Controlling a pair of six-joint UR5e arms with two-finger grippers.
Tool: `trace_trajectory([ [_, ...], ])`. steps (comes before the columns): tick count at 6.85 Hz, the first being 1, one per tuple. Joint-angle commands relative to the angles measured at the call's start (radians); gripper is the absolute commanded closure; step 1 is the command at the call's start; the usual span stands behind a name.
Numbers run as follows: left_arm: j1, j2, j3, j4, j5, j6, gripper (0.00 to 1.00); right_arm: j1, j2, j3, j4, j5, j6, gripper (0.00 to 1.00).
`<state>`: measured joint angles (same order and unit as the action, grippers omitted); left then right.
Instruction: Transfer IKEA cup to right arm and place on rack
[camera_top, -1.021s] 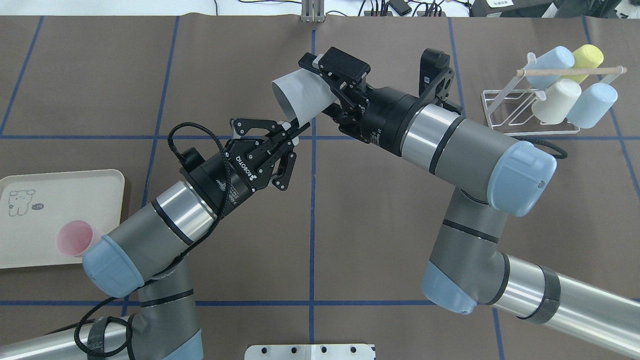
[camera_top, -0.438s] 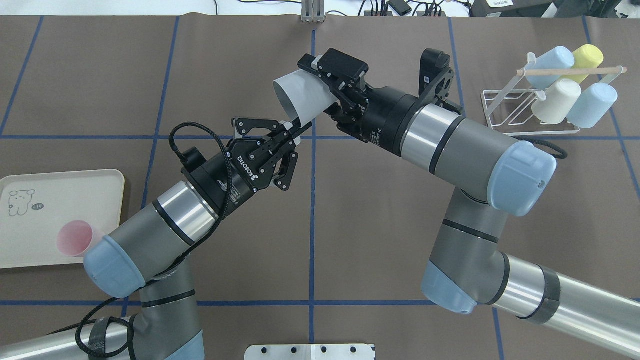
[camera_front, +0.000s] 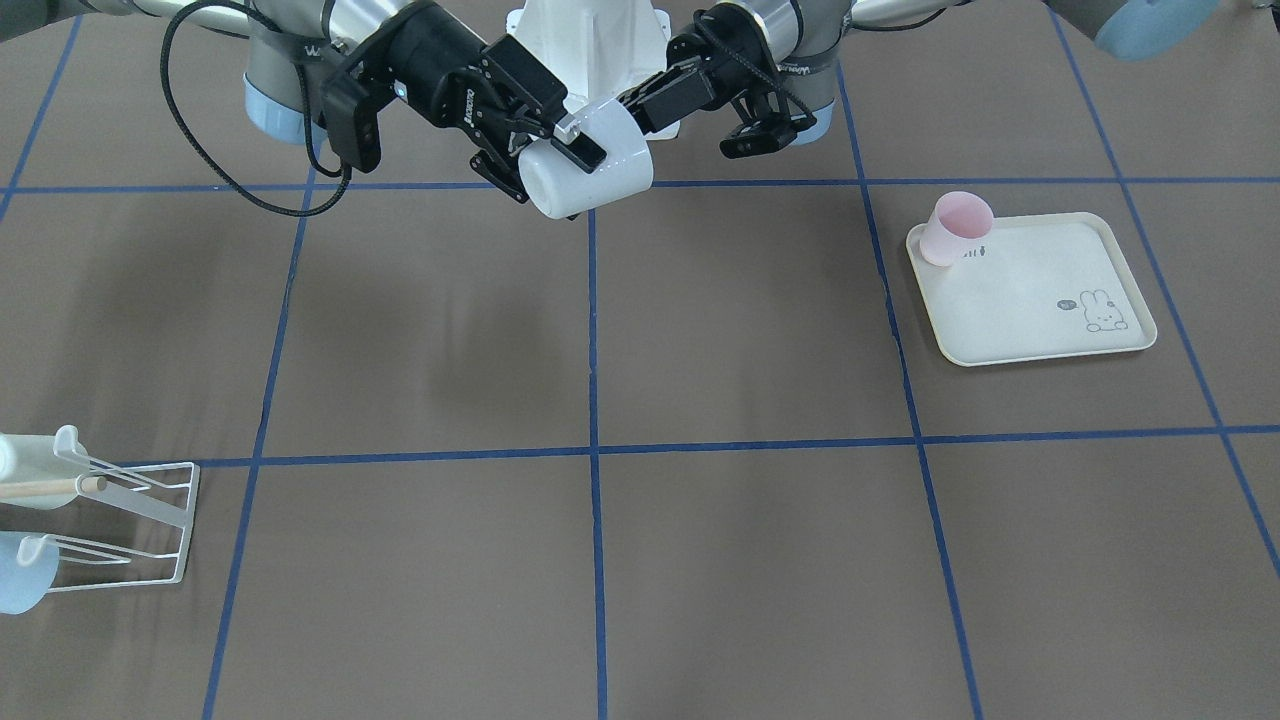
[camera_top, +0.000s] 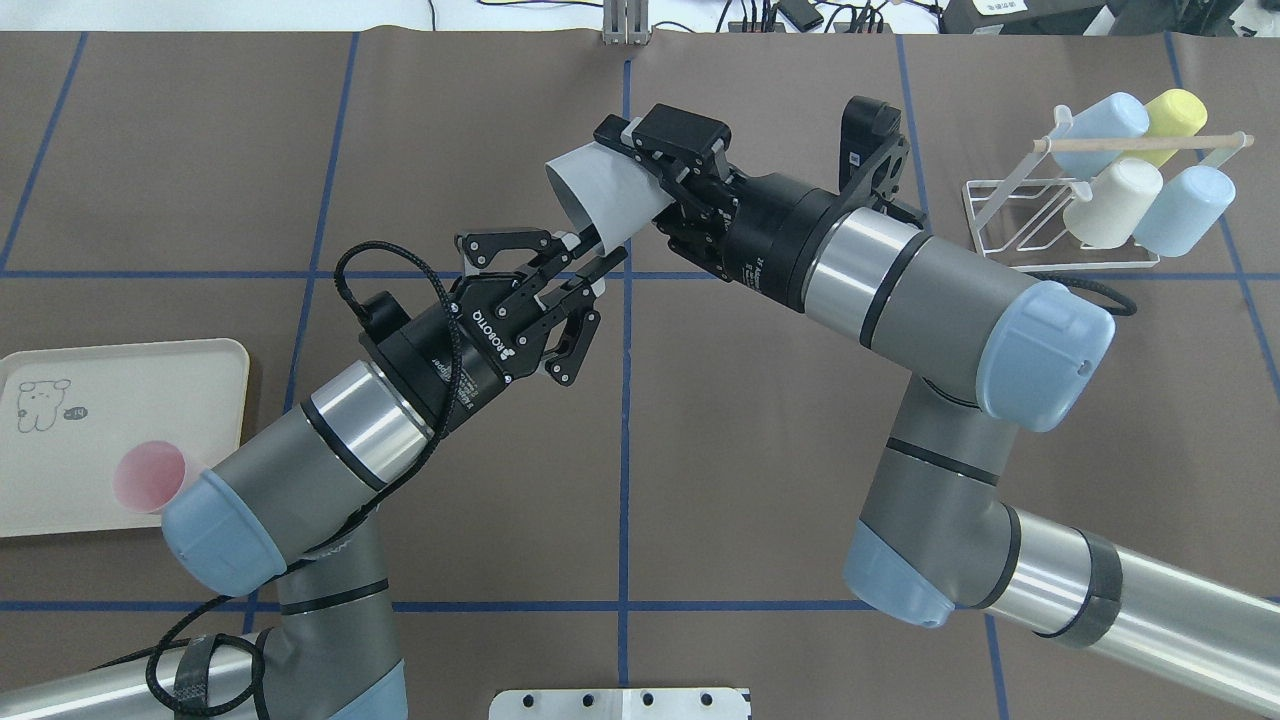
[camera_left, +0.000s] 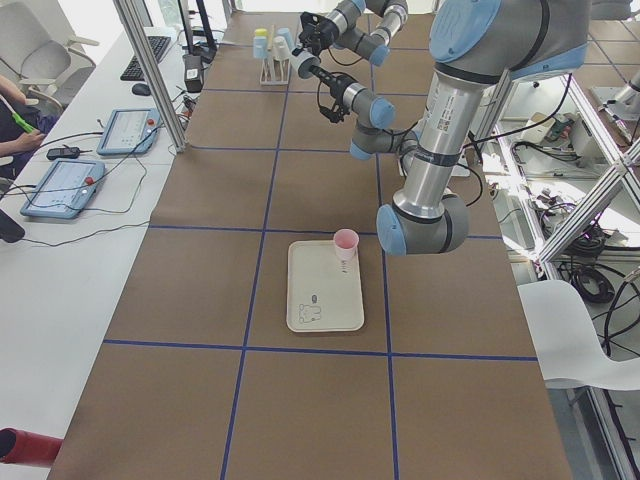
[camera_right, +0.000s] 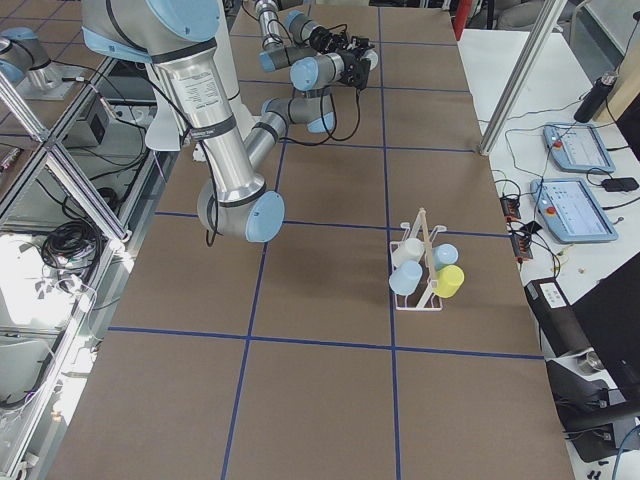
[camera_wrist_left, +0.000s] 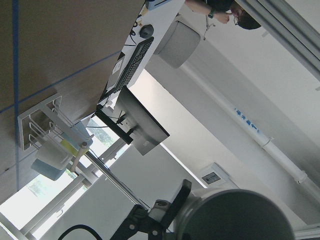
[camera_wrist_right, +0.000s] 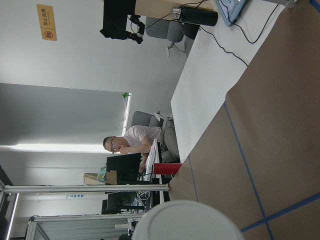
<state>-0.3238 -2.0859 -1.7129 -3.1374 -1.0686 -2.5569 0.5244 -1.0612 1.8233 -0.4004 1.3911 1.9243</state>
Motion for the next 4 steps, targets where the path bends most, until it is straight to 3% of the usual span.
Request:
trace_trajectory([
  [1,-0.003,0.003,-0.013,-0.003,-0.001,0.027,0.00,0.014,0.000,0.005,0.000,0.000,-0.001,1.00],
  [4,-0.012,0.048,-0.072,-0.006,-0.013,0.155,0.00,0.138,-0.011,0.002,-0.017,0.047,-0.020,1.00],
])
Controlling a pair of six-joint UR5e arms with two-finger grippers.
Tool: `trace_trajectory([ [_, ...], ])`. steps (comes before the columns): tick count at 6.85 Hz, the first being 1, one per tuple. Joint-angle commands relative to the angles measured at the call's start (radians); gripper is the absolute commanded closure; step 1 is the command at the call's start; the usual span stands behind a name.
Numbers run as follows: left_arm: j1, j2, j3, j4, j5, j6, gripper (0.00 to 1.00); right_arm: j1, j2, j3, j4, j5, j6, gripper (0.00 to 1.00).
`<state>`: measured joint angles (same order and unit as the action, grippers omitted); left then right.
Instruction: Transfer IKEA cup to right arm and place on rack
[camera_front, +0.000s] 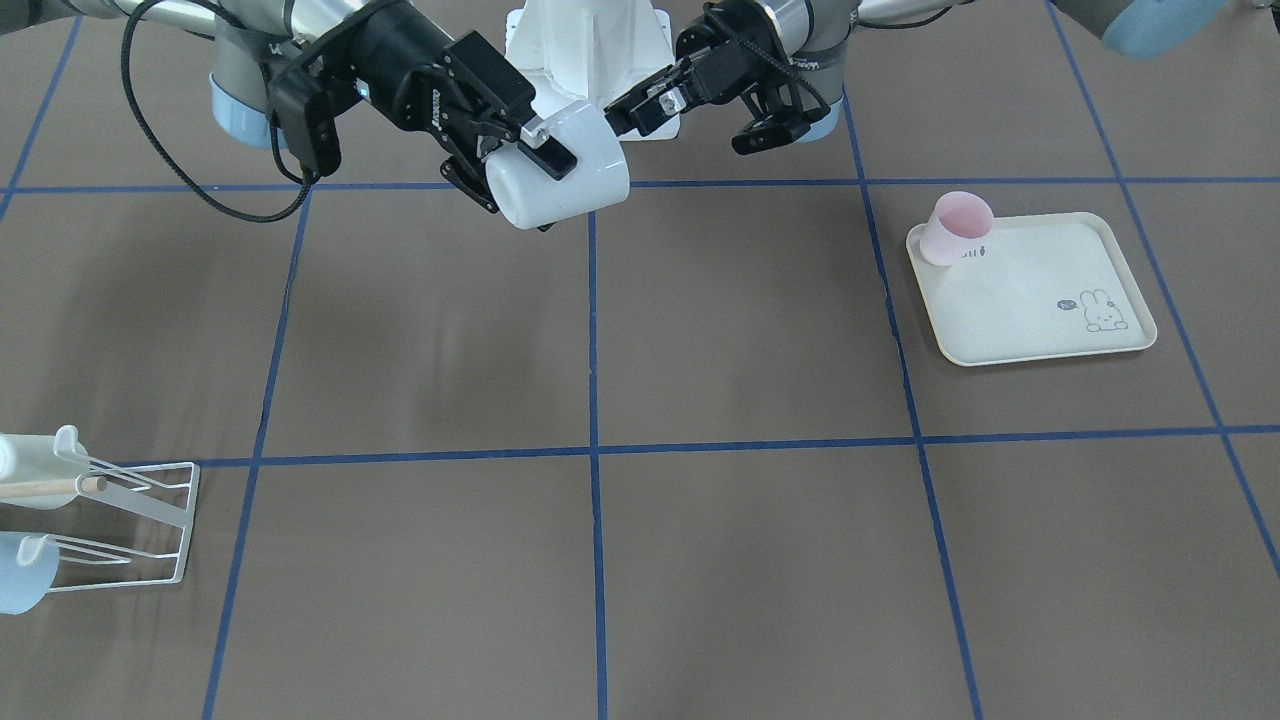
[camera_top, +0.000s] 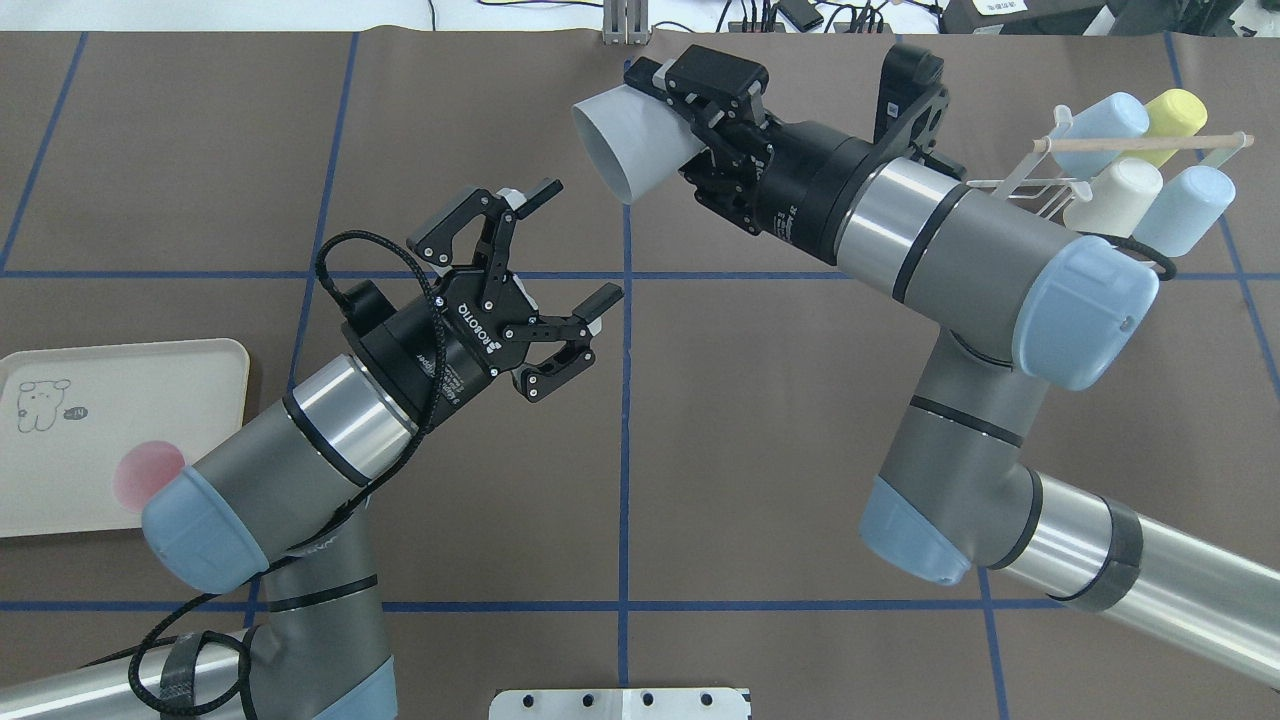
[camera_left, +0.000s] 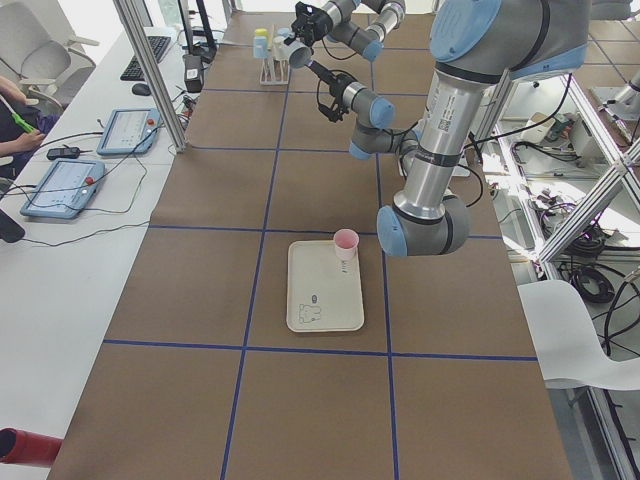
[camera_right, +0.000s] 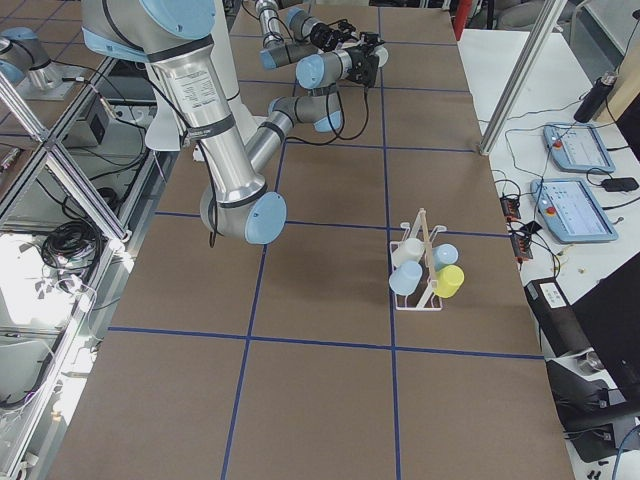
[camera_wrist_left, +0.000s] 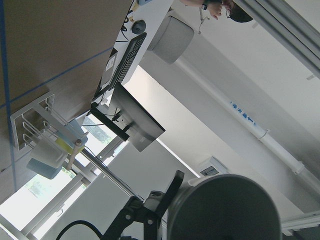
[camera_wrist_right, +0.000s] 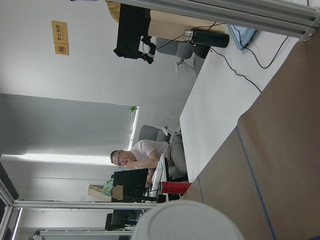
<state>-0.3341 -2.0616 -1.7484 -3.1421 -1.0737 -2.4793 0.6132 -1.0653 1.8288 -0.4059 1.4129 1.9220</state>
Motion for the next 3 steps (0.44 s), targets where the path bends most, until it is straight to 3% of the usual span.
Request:
trace_trajectory([
  [1,-0.002,0.096,-0.090,-0.001,-0.011,0.171,0.00,0.086,-0.034,-0.005,-0.039,0.031,-0.105,1.00],
  [3,-0.019,0.199,-0.152,0.014,-0.064,0.303,0.00,0.143,-0.053,-0.008,-0.191,0.017,-0.258,1.00],
])
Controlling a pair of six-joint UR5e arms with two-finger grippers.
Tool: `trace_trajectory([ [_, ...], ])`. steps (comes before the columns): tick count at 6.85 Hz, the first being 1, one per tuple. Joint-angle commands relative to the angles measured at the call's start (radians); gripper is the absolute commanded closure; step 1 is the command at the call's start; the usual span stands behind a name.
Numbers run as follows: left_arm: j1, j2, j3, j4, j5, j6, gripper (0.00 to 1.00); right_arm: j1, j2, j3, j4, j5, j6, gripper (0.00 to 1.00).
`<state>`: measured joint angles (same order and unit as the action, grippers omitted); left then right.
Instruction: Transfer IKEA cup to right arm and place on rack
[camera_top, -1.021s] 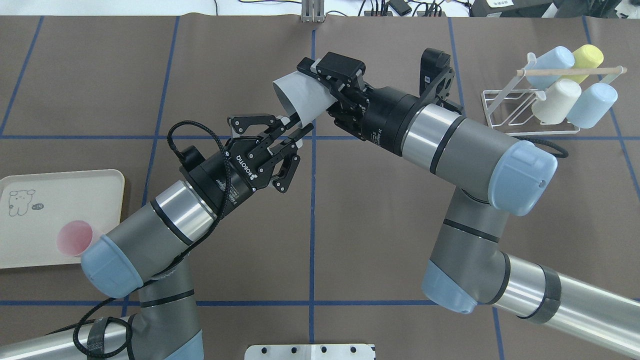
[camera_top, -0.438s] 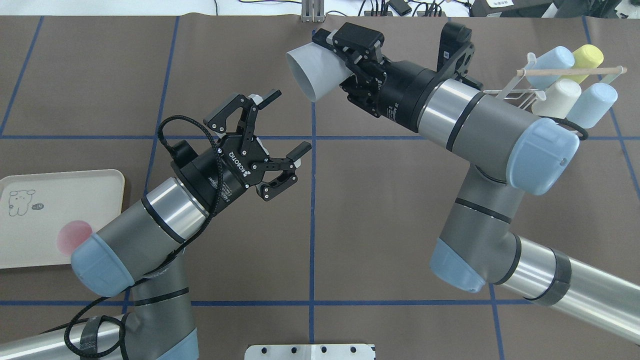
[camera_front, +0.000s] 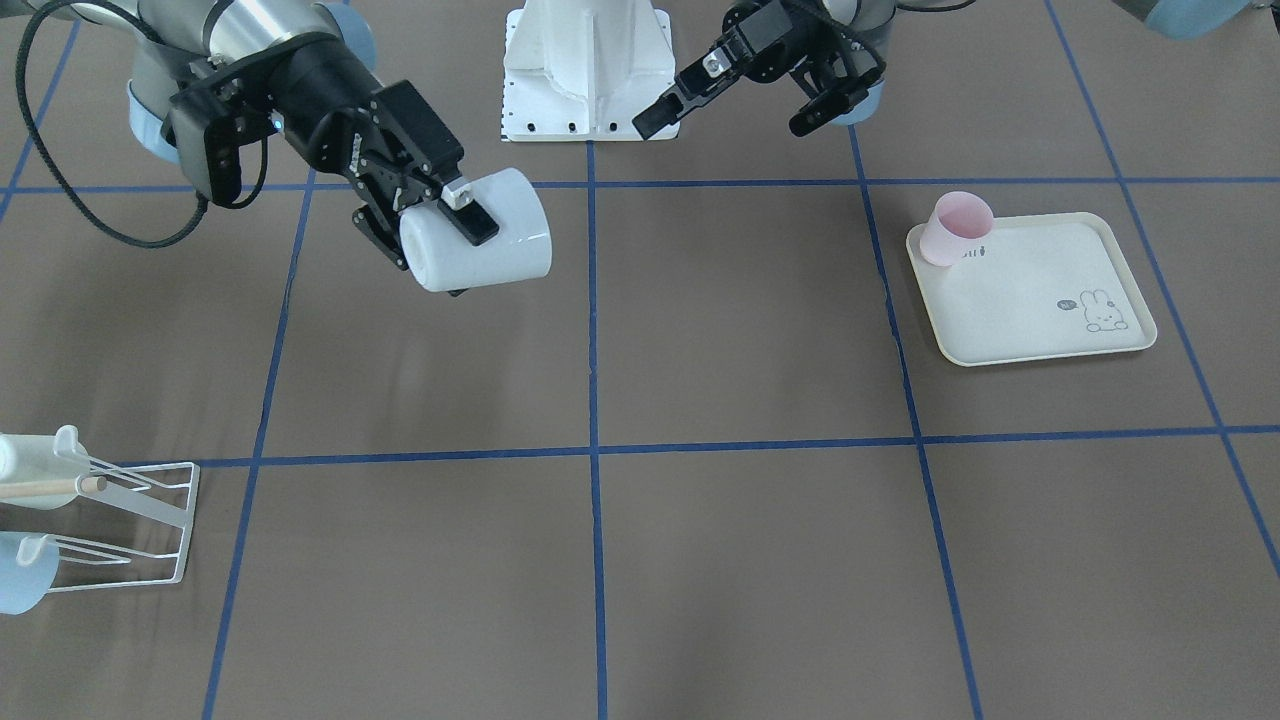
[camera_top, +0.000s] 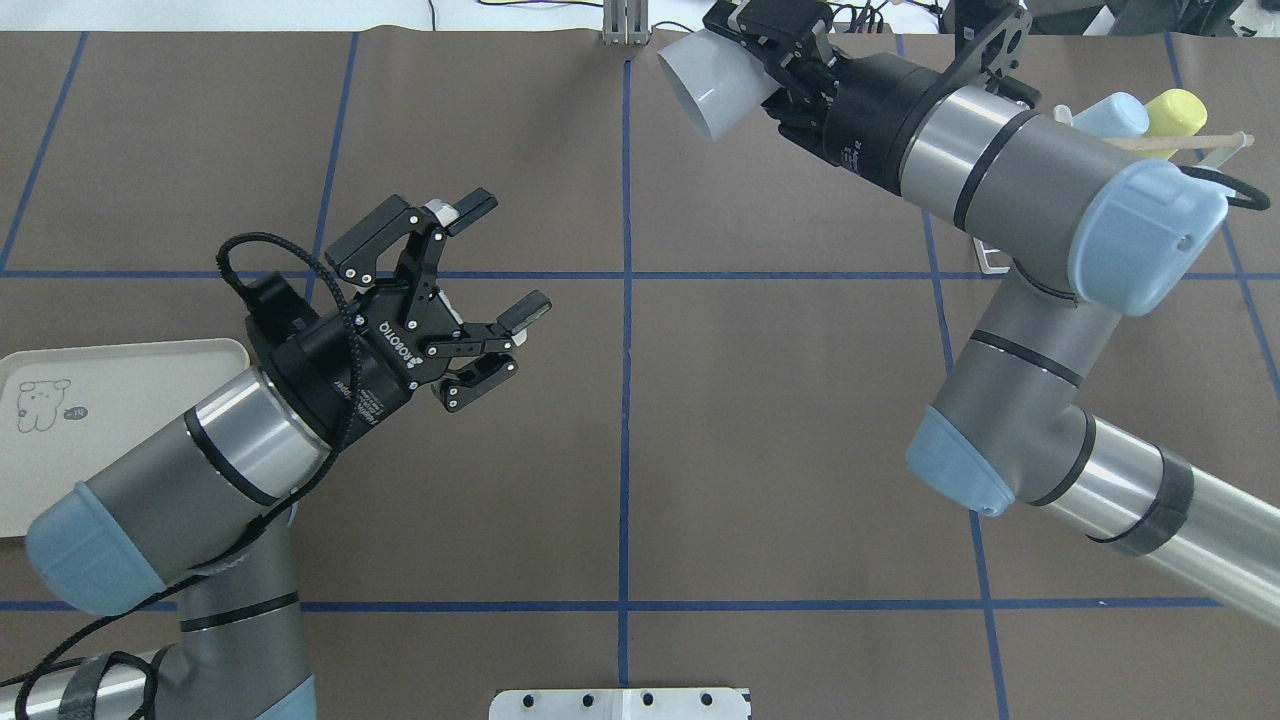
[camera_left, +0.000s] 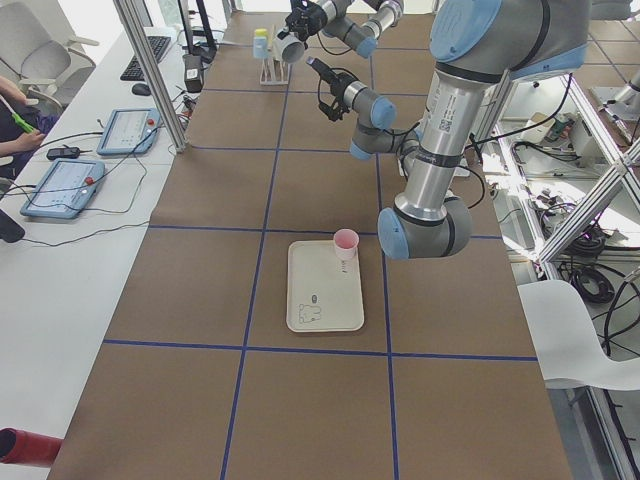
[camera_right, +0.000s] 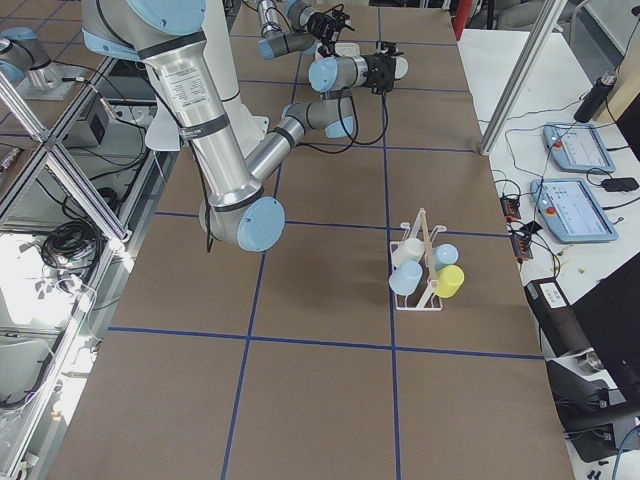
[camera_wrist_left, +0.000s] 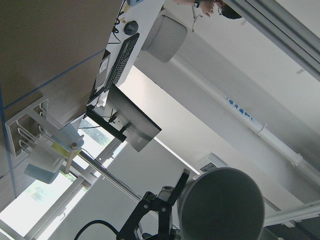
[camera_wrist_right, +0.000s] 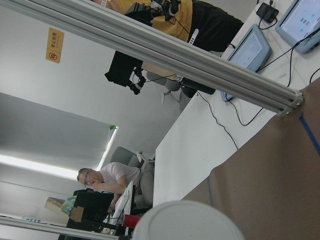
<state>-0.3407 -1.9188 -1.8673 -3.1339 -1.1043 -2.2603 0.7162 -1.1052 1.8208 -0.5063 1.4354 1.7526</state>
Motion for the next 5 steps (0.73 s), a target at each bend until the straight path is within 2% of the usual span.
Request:
trace_trajectory([
  [1,-0.017,0.108,-0.050,0.008,-0.045,0.109,0.00,0.070,-0.053,0.005,-0.125,-0.038,-0.152,1.00],
  [3,-0.061,0.206,-0.061,0.017,-0.133,0.194,0.00,0.120,-0.141,0.009,-0.155,-0.120,-0.302,1.00],
  [4,-0.110,0.283,-0.091,0.034,-0.196,0.262,0.00,0.168,-0.157,0.027,-0.243,-0.144,-0.370,1.00],
  [5,-0.145,0.358,-0.120,0.060,-0.239,0.310,0.00,0.180,-0.174,0.035,-0.333,-0.212,-0.452,1.00],
])
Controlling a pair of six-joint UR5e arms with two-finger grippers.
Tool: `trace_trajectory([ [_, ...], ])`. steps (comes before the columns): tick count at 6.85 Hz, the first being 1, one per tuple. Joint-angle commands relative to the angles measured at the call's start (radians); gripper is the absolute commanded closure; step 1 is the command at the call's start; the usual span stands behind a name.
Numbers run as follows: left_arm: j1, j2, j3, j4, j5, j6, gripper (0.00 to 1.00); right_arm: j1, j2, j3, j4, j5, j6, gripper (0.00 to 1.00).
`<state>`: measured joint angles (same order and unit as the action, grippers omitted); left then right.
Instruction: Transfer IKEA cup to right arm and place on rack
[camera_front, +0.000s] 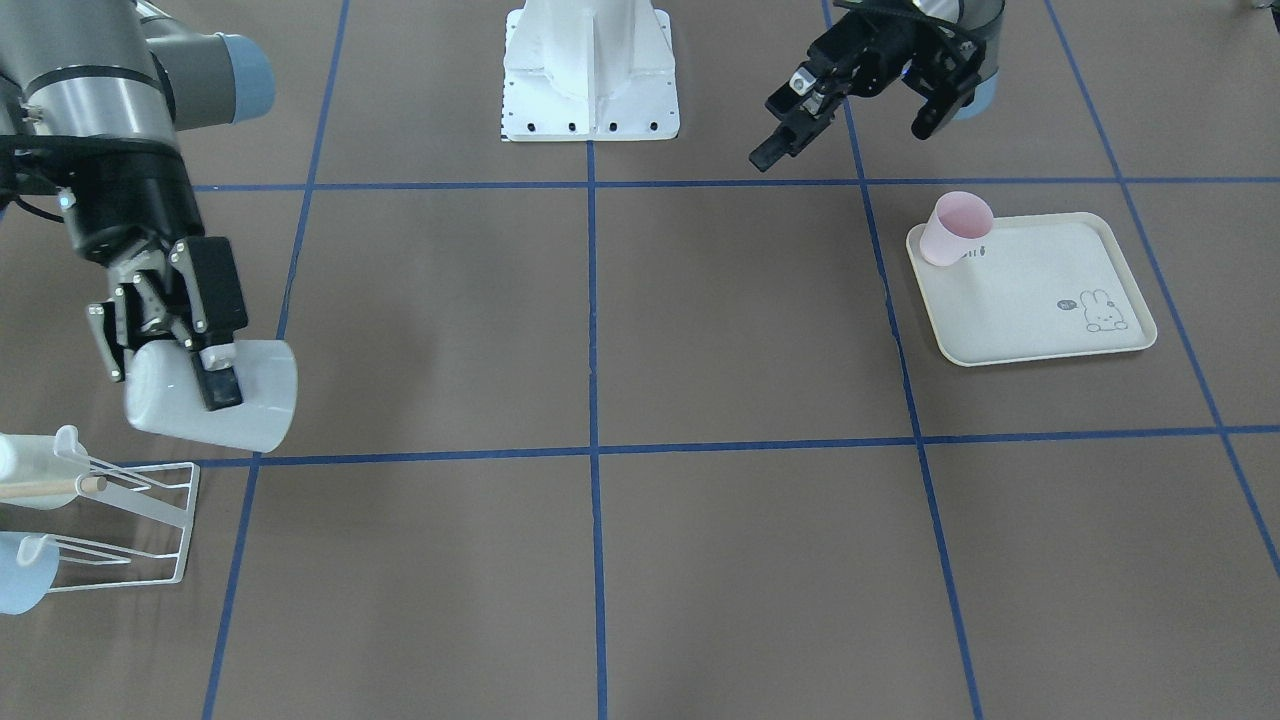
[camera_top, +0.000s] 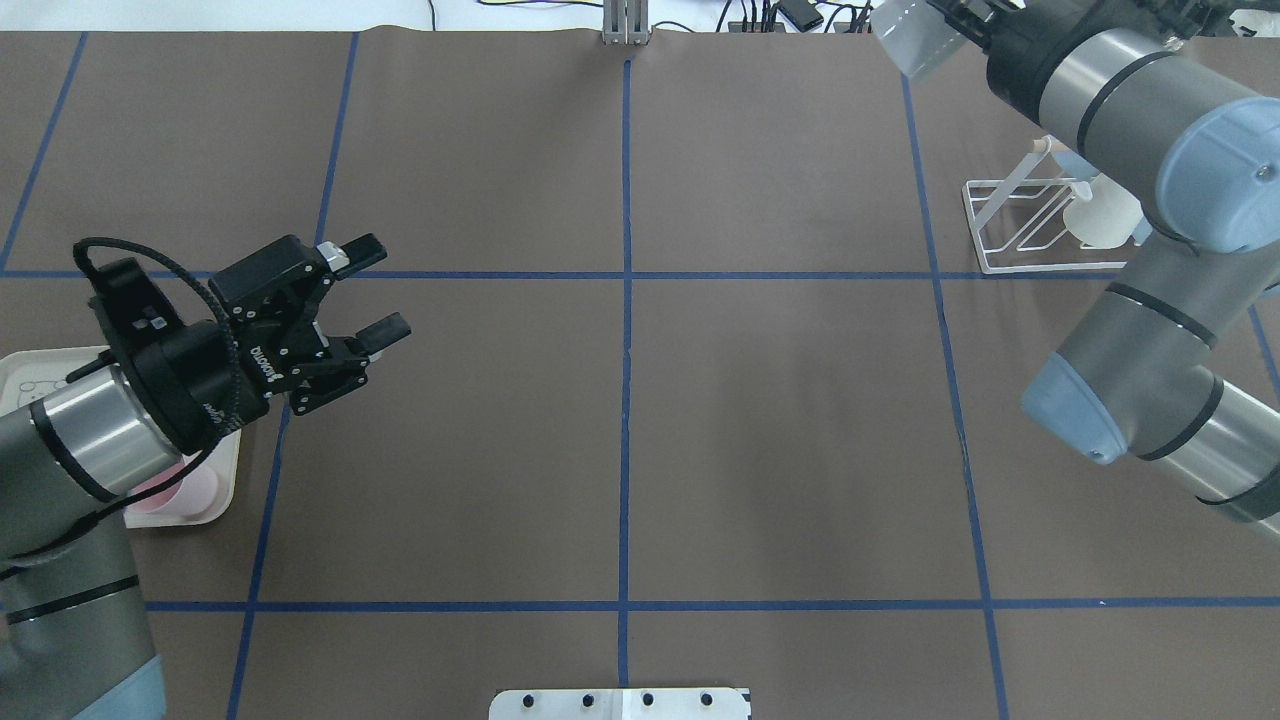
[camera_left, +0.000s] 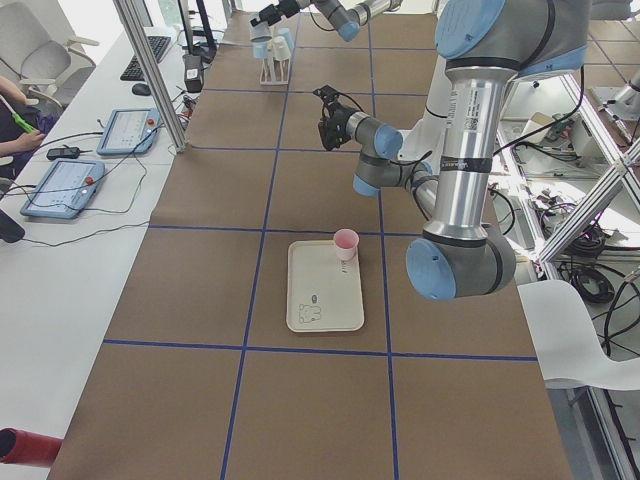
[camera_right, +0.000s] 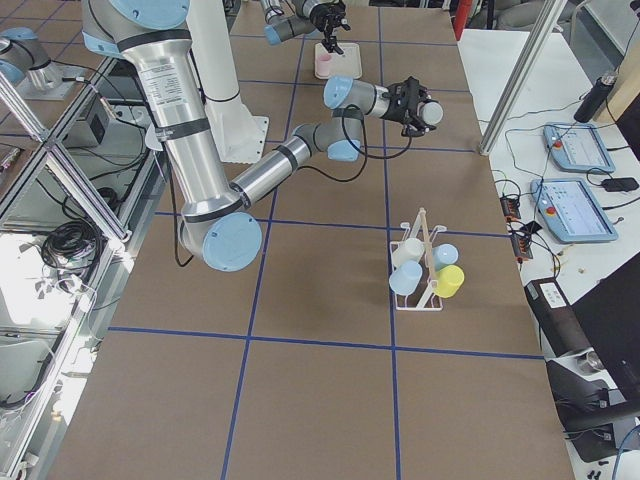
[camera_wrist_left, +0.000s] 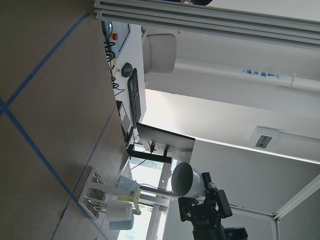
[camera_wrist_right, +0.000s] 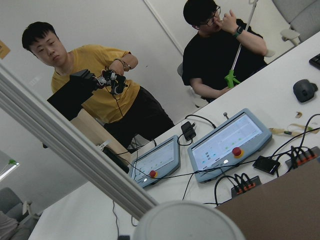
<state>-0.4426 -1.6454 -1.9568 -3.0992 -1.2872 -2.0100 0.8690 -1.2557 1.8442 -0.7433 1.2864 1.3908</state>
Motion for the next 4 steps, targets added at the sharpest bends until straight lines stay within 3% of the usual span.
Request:
trace_trajectory([
  [1,-0.089,0.113,-0.030,0.036,-0.113,0.106,0.00,0.025,-0.087,0.010,-0.114,-0.128,-0.189,1.00],
  [4,-0.232,0.215,-0.030,0.060,-0.304,0.249,0.01,0.018,-0.226,0.001,-0.116,-0.189,-0.275,1.00],
])
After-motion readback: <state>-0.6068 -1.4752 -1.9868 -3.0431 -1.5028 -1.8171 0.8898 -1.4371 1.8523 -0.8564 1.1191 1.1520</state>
